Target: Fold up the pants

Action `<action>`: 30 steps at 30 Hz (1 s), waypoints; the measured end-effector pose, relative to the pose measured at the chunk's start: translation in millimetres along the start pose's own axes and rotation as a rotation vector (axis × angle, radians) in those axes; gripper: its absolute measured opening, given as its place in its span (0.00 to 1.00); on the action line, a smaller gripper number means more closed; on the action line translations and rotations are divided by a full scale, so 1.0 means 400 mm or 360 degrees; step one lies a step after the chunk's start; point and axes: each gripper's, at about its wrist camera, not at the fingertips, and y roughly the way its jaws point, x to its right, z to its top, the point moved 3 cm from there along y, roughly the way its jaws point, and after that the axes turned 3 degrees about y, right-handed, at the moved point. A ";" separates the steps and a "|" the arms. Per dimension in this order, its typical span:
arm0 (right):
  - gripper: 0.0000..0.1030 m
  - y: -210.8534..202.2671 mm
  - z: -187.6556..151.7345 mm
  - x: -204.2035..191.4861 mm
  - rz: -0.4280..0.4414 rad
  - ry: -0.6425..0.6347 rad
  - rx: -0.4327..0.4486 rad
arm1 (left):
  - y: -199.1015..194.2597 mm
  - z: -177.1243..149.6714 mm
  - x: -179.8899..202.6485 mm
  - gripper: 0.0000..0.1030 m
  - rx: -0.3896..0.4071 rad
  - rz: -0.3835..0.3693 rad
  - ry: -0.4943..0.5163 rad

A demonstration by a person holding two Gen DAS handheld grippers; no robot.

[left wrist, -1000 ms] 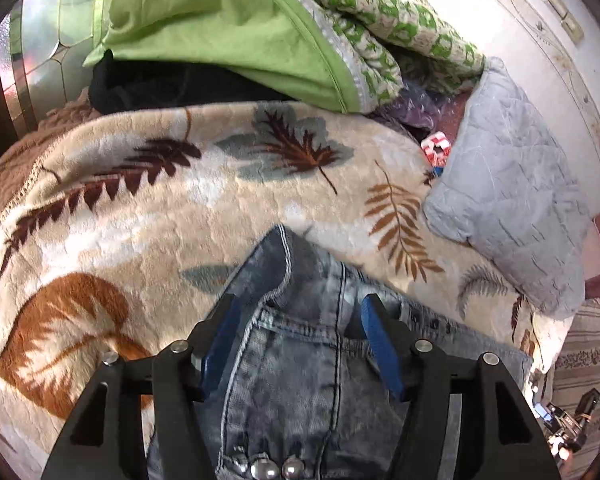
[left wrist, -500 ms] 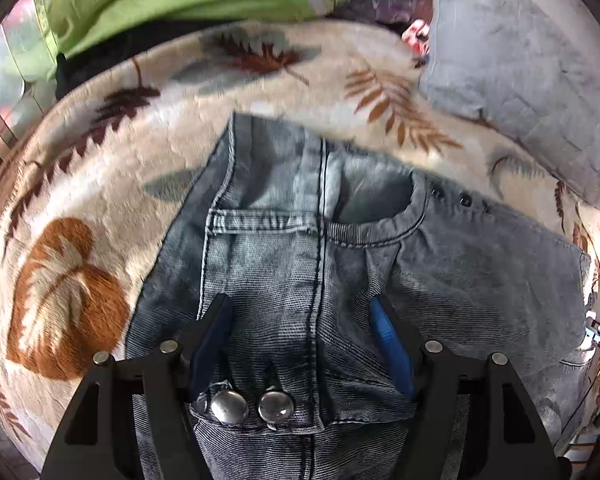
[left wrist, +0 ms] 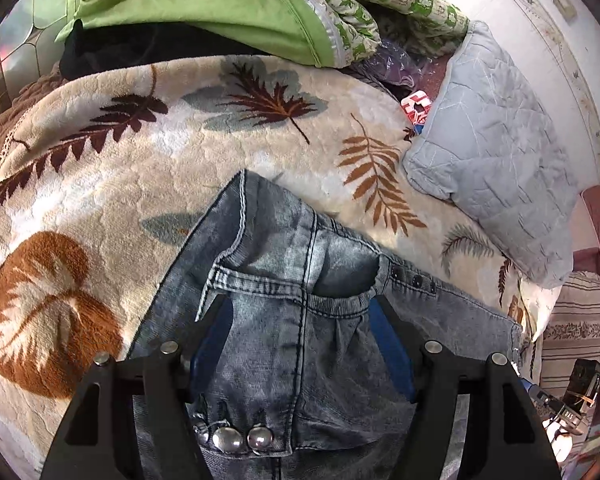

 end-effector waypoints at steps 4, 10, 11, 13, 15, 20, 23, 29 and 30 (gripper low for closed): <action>0.60 0.114 -0.071 -0.193 0.0138 -0.0308 -0.0124 | 0.004 -0.021 0.010 0.69 -0.0018 0.0055 0.0095; 0.61 0.254 -0.049 -0.057 -0.0105 -0.0041 -0.0241 | 0.094 0.003 -0.058 0.69 -0.0225 0.0024 -0.0111; 0.61 0.233 -0.036 -0.033 -0.0005 0.0114 -0.0222 | 0.088 0.007 -0.052 0.69 -0.0217 0.0035 -0.0089; 0.61 0.184 -0.018 -0.046 -0.0051 0.0083 -0.0214 | 0.063 0.027 -0.036 0.70 -0.0157 0.0018 -0.0045; 0.61 0.130 -0.002 -0.070 -0.0074 -0.0069 -0.0134 | 0.037 0.062 -0.028 0.70 -0.0069 0.0004 -0.0049; 0.61 0.013 0.086 0.074 -0.0281 0.0087 0.0114 | 0.075 0.148 -0.057 0.70 -0.0106 -0.0077 -0.0152; 0.61 -0.062 0.136 0.227 -0.0427 0.0310 0.0274 | 0.113 0.175 -0.075 0.69 -0.0114 -0.0102 -0.0227; 0.61 -0.114 0.174 0.390 -0.0404 0.0450 0.0320 | 0.166 0.198 -0.076 0.69 -0.0102 -0.0053 -0.0227; 0.61 -0.113 0.184 0.404 -0.0409 0.0448 0.0309 | 0.171 0.198 -0.073 0.69 -0.0097 -0.0046 -0.0213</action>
